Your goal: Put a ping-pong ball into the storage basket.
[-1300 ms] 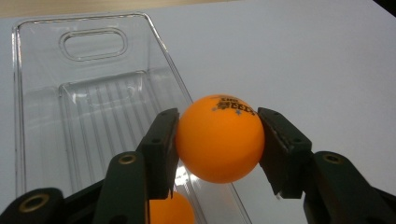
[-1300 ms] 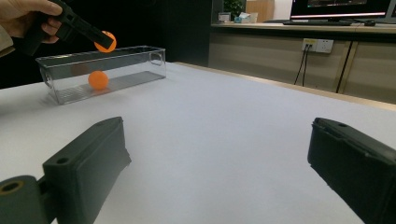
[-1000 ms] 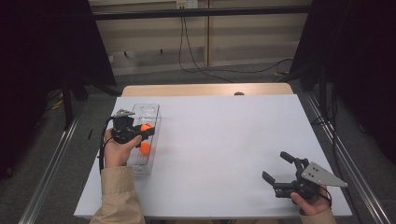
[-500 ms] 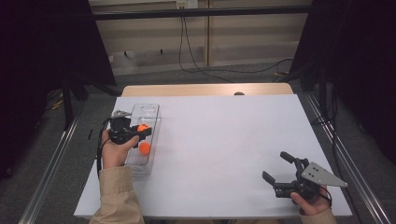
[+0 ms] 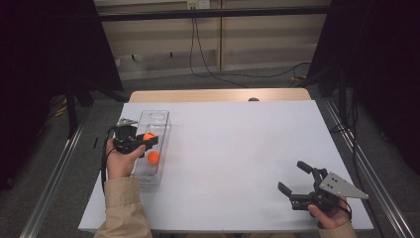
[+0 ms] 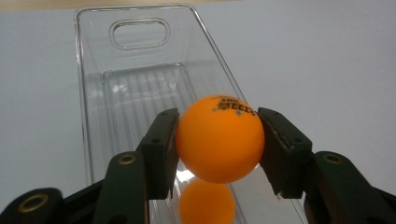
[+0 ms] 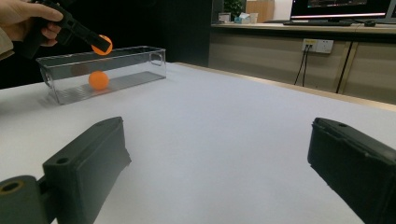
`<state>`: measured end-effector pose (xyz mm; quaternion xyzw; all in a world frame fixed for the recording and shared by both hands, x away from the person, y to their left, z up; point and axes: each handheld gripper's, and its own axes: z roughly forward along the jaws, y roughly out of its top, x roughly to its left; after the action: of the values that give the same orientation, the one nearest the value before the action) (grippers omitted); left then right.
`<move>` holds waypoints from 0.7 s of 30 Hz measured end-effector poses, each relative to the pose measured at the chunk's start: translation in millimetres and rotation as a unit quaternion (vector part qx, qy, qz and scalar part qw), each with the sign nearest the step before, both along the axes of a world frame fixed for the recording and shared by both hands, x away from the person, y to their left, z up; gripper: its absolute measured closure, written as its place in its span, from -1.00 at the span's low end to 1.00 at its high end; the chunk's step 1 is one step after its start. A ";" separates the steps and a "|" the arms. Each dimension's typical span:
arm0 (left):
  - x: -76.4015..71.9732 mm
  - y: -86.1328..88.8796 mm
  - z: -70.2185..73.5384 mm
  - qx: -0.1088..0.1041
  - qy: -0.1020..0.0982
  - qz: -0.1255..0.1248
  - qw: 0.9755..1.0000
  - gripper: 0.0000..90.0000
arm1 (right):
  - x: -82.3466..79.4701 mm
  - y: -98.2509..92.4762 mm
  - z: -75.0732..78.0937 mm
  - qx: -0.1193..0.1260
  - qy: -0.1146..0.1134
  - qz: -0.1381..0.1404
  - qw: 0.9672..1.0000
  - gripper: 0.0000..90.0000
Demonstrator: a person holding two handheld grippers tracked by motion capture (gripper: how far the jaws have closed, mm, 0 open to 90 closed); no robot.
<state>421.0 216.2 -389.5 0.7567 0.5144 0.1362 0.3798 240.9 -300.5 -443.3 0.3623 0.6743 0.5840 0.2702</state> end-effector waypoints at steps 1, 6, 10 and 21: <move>0.3 0.1 -0.5 0.000 0.000 0.003 1.000 0.12 | -0.1 -0.1 -0.1 0.000 0.000 0.000 1.000 -0.90; 1.0 -0.6 -1.1 0.007 -0.006 0.009 1.000 -0.04 | -1.8 -2.0 -0.1 0.001 0.000 -0.003 1.000 -0.90; -0.1 -1.4 -0.8 -0.002 -0.008 0.011 1.000 -0.16 | -2.1 -2.9 -0.2 0.000 0.000 -0.005 1.000 -0.90; -11.6 3.0 5.1 -0.005 -0.025 0.019 1.000 -0.40 | -1.9 -2.3 -0.4 0.000 0.001 -0.004 1.000 -0.90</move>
<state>409.4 219.2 -384.4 0.7412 0.5198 0.1591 0.3938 239.0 -302.8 -443.7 0.3655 0.6732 0.5824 0.2719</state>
